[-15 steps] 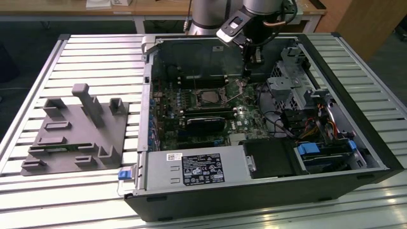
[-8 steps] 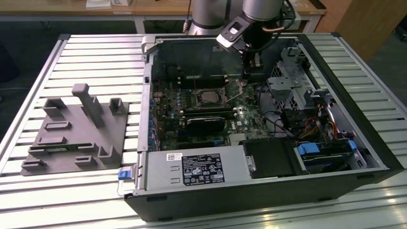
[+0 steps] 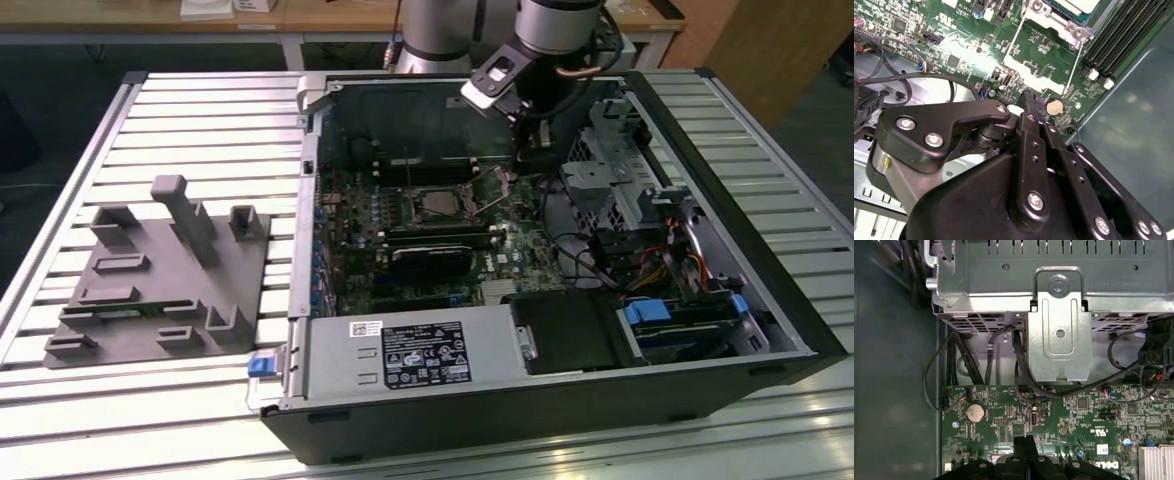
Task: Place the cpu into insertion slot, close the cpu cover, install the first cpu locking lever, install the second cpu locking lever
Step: 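Close the cpu cover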
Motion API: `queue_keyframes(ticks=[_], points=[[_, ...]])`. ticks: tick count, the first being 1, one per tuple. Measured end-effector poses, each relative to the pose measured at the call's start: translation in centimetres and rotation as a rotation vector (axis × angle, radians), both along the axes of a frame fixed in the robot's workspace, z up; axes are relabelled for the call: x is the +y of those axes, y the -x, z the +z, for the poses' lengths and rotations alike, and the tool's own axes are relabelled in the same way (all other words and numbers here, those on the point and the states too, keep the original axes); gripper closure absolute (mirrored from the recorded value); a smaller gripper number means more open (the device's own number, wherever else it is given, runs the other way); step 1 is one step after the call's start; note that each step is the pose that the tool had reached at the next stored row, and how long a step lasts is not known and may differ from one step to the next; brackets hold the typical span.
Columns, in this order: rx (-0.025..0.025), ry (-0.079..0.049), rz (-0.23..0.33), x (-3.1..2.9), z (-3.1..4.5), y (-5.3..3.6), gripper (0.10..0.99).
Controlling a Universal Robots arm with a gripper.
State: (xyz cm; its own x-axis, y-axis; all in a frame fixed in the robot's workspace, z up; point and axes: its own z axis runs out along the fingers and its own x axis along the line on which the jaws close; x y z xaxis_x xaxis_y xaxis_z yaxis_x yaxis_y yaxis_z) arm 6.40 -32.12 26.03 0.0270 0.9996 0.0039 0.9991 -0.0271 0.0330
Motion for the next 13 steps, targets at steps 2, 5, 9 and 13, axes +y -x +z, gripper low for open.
queue_keyframes(ticks=[2,5,9,13], points=[[0.0012,0.000,0.000,0.00,-0.35,-0.08,0.980],[0.0026,0.000,0.000,0.00,-0.89,-0.19,0.980],[0.0053,0.000,0.000,0.00,-1.54,-0.45,0.980],[0.0076,0.000,0.000,0.00,-2.11,-0.74,0.980]])
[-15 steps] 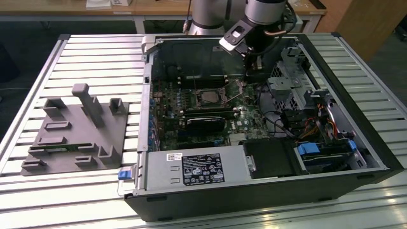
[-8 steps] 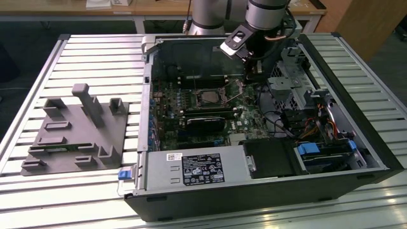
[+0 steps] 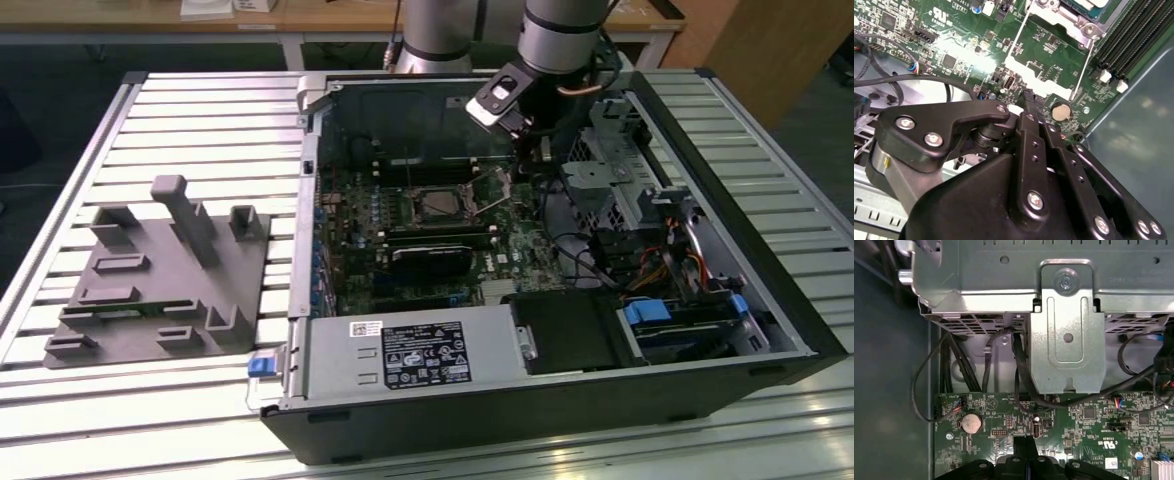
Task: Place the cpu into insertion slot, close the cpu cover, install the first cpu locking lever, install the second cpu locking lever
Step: 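Close the cpu cover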
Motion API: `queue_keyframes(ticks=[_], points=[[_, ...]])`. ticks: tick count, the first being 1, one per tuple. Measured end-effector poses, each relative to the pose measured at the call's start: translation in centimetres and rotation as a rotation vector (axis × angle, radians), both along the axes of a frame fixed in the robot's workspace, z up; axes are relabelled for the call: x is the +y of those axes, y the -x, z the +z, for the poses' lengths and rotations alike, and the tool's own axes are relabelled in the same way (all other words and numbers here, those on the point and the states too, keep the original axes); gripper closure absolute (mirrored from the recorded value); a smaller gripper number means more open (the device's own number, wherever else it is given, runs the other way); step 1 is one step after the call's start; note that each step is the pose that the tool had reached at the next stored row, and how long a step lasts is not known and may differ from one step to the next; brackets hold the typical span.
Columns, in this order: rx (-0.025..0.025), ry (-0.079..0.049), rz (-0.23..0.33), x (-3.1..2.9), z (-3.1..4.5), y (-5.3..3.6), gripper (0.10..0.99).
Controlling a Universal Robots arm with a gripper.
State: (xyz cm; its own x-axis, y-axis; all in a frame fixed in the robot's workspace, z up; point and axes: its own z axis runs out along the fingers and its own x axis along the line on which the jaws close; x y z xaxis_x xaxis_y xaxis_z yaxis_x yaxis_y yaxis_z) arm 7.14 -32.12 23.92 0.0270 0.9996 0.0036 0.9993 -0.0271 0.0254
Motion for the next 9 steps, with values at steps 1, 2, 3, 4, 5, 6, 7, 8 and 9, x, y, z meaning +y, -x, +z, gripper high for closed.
queue_keyframes(ticks=[1,2,3,4,5,6,7,8,9], points=[[0.0003,0.000,0.000,0.00,-0.18,-0.02,0.980],[0.0007,0.000,0.000,0.00,-0.33,-0.04,0.980],[0.0014,0.000,0.000,0.00,-0.40,-0.07,0.980],[0.0016,0.000,0.000,0.00,-0.42,-0.08,0.980],[0.0017,0.000,0.000,0.00,-0.41,-0.08,0.980],[0.0017,0.000,0.000,0.00,-0.42,-0.08,0.980],[0.0017,0.000,0.000,0.00,-0.42,-0.09,0.980],[0.0017,0.000,0.000,0.00,-0.42,-0.13,0.980],[0.0017,-0.001,0.000,0.01,-0.43,-0.22,0.980]])
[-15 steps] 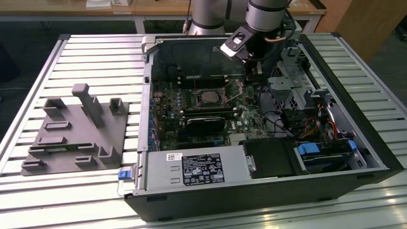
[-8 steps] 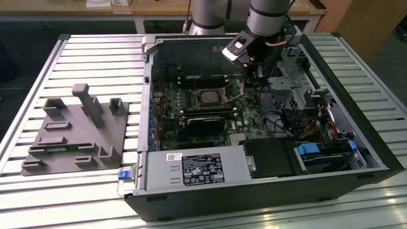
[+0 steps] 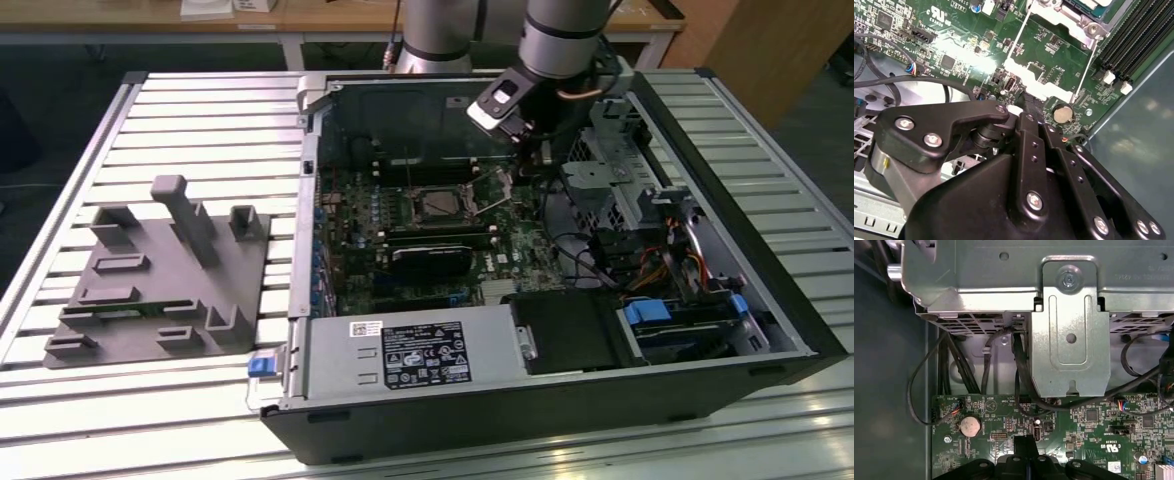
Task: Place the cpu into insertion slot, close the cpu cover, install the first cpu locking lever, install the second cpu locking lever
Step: 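Close the cpu cover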
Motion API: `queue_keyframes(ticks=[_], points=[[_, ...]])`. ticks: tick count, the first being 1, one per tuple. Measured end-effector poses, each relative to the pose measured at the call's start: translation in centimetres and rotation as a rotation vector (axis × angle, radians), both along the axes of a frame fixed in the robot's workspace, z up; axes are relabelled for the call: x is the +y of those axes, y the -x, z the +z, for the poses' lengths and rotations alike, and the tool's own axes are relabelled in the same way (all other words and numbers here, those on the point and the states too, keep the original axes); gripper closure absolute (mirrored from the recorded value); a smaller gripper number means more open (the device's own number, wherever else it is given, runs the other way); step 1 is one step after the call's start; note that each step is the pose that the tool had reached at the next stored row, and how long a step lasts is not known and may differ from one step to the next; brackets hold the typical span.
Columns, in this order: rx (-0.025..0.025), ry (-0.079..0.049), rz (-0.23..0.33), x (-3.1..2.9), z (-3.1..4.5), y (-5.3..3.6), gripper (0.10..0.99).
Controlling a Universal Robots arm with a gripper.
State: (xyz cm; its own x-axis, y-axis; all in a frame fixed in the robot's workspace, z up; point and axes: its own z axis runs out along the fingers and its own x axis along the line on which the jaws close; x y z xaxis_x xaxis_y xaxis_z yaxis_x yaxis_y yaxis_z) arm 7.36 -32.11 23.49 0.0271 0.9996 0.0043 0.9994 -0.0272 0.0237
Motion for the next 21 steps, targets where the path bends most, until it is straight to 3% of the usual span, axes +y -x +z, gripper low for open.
queue_keyframes(ticks=[3,7,14,21], points=[[0.0002,0.000,0.000,0.00,0.01,-0.49,0.980],[0.0002,0.000,0.000,0.00,-0.10,-0.50,0.980],[0.0001,-0.015,0.000,0.00,-0.12,1.09,0.980],[-0.0007,-0.015,0.000,0.00,-0.05,1.25,0.980]])
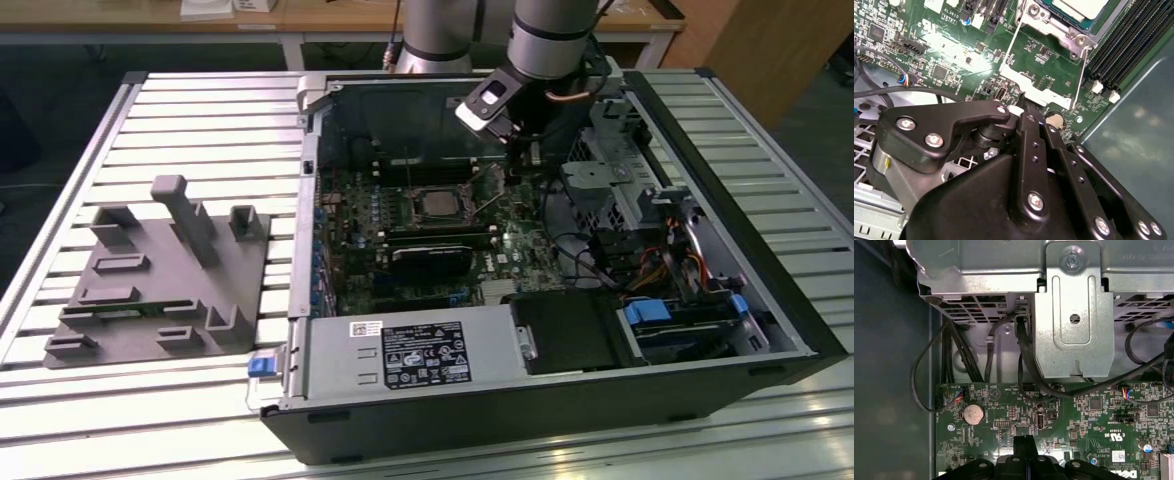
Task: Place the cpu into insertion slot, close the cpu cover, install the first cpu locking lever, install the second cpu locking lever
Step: 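Close the cpu cover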
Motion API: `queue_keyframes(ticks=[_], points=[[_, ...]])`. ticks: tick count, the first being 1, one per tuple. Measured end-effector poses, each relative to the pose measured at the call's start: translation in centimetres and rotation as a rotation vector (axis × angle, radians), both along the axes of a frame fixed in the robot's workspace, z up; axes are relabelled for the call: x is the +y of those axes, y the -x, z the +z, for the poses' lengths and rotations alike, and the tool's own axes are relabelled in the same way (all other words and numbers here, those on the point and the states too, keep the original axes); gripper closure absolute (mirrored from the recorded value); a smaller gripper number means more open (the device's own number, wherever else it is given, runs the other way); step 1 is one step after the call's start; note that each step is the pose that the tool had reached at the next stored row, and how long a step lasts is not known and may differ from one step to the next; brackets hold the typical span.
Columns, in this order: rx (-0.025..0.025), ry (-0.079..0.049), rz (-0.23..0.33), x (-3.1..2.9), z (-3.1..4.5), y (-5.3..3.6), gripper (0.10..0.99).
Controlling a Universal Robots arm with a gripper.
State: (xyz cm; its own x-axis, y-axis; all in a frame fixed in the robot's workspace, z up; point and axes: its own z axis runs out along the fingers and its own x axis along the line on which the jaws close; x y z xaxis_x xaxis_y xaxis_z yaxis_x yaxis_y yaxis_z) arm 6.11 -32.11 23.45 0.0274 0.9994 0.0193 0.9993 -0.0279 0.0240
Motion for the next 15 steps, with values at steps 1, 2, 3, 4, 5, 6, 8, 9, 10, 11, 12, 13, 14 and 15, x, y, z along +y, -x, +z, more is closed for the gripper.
queue_keyframes(ticks=[1,2,3,4,5,6,8,9,10,11,12,13,14,15], points=[[0.0000,0.000,0.000,0.00,0.01,0.00,0.980],[0.0001,0.000,0.000,0.00,0.01,0.00,0.980],[0.0018,0.000,0.000,0.00,0.01,0.00,0.980],[0.0073,0.001,0.000,0.00,0.01,0.00,0.980],[0.0119,0.001,0.000,-0.01,0.02,0.00,0.980],[0.0123,0.001,0.000,-0.01,0.02,0.00,0.980],[0.0124,0.001,0.000,0.00,0.01,0.00,0.980],[0.0124,0.001,0.000,0.00,0.01,0.00,0.980],[0.0124,0.001,0.000,0.00,0.01,0.00,0.980],[0.0124,0.001,0.000,0.00,0.04,0.01,0.980],[0.0124,0.001,0.000,0.00,0.14,0.02,0.980],[0.0122,0.001,0.000,0.00,0.25,0.04,0.980],[0.0119,0.001,0.000,0.00,0.36,0.08,0.980],[0.0114,0.000,0.000,0.00,0.46,0.13,0.980]])
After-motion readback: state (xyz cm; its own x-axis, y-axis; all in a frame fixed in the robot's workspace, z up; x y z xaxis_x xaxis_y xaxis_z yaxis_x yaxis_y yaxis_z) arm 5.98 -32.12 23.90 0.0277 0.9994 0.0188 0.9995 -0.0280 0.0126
